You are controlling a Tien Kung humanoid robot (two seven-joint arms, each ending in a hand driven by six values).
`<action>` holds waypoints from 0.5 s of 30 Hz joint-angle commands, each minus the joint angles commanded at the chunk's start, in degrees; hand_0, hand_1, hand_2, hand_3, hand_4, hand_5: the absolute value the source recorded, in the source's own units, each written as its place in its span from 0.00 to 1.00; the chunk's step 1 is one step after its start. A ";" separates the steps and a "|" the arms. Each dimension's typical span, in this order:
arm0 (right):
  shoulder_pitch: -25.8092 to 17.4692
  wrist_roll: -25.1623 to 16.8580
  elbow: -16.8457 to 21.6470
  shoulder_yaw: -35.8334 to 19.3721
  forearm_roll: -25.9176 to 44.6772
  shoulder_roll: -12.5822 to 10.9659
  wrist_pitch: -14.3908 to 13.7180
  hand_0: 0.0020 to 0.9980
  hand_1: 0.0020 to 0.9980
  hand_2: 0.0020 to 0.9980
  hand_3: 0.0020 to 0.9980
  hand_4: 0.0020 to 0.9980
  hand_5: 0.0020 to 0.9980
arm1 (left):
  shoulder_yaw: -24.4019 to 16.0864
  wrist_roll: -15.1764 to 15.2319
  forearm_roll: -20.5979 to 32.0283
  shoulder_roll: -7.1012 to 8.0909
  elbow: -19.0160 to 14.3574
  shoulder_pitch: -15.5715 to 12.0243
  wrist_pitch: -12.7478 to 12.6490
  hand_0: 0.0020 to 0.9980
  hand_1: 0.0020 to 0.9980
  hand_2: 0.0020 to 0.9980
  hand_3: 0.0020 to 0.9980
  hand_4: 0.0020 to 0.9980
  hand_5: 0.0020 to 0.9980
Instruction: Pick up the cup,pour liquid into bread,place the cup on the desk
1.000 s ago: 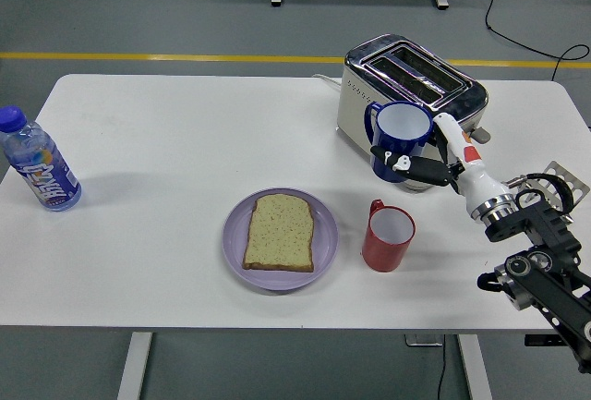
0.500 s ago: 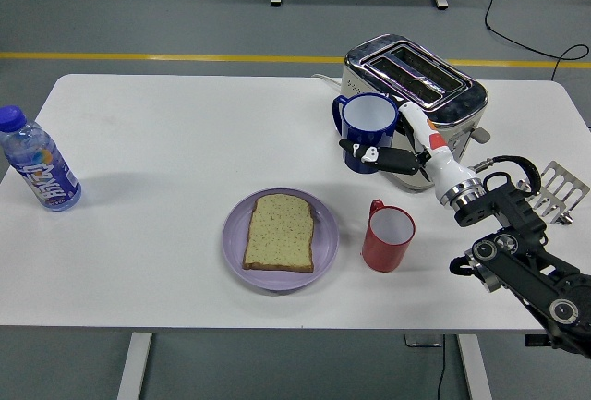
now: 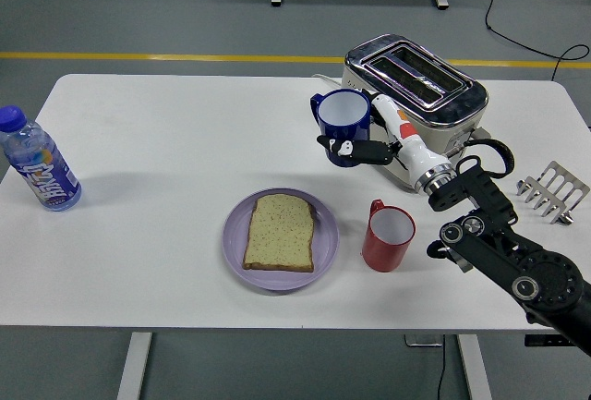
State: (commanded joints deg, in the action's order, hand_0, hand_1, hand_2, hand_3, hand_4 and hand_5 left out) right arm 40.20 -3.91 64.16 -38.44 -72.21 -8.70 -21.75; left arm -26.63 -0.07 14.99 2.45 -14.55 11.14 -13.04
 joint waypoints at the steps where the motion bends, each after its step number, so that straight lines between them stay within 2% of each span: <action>1: 0.34 -0.10 -0.16 0.53 -0.62 0.08 -0.05 0.34 0.35 0.50 0.54 0.72 0.00 | 0.03 0.03 0.06 0.01 0.00 0.00 0.01 0.69 0.76 0.77 0.61 0.40 1.00; 15: 2.53 -1.54 -1.45 3.54 -9.40 0.31 -1.29 0.34 0.35 0.50 0.54 0.72 0.00 | 0.46 0.28 0.69 0.17 -0.06 0.06 0.05 0.69 0.76 0.77 0.61 0.40 1.00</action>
State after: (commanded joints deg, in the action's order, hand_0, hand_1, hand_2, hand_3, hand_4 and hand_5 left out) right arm 42.73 -5.44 62.71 -34.90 -81.61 -8.39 -23.04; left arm -26.17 0.21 15.68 2.61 -14.60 11.21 -12.99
